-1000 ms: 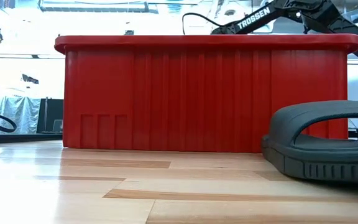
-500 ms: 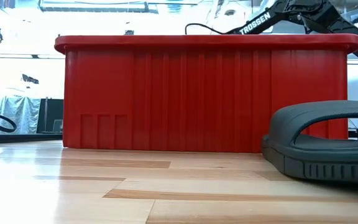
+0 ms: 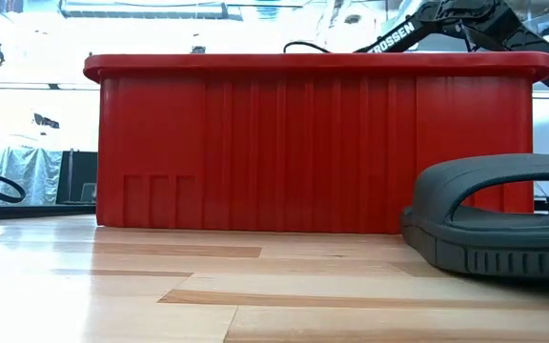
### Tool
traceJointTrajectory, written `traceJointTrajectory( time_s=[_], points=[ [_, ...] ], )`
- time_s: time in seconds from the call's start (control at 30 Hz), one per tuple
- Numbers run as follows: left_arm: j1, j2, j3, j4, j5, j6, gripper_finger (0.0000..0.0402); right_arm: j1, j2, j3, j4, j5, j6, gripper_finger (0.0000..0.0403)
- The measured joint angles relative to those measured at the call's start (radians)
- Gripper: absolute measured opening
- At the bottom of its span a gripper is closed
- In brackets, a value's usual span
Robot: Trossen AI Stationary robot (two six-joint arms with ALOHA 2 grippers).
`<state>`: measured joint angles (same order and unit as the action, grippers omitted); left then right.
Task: Pick and place slides into bin
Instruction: Put the pink slide into the red container, then put the black slide into the red container
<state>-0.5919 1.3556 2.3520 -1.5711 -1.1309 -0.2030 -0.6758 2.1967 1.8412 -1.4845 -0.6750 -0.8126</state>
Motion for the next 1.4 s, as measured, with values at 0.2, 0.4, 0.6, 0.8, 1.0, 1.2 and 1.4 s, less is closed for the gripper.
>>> traceJointTrajectory(
  time_s=[0.2, 0.4, 0.6, 0.8, 1.0, 1.2, 1.4],
  points=[
    [0.0, 0.006, 0.0, 0.0, 0.0, 0.0, 0.0, 0.001, 0.0, 0.0, 0.001, 0.002, 0.004, 0.0015],
    [0.0, 0.005, 0.0, 0.0, 0.0, 0.0, 0.0, 0.001, 0.0, 0.0, 0.017, 0.003, 0.027, 0.004],
    [0.0, 0.005, 0.0, 0.0, 0.0, -0.001, 0.0, 0.001, 0.0, 0.0, 0.039, 0.016, 0.048, 0.0061],
    [0.0, 0.005, 0.0, 0.0, 0.0, -0.001, 0.0, 0.002, 0.0, 0.0, 0.062, 0.029, 0.061, 0.0082],
    [0.0, 0.005, 0.0, 0.0, 0.0, -0.002, 0.0, 0.002, 0.0, 0.001, 0.091, 0.057, 0.08, 0.0114],
    [0.0, 0.005, 0.0, 0.0, 0.0, -0.002, 0.0, 0.002, 0.0, 0.001, 0.109, 0.099, 0.084, 0.0144],
    [0.0, 0.005, 0.0, 0.0, 0.0, -0.001, 0.0, 0.001, 0.0, 0.001, 0.106, 0.104, 0.083, 0.0155]
  ],
)
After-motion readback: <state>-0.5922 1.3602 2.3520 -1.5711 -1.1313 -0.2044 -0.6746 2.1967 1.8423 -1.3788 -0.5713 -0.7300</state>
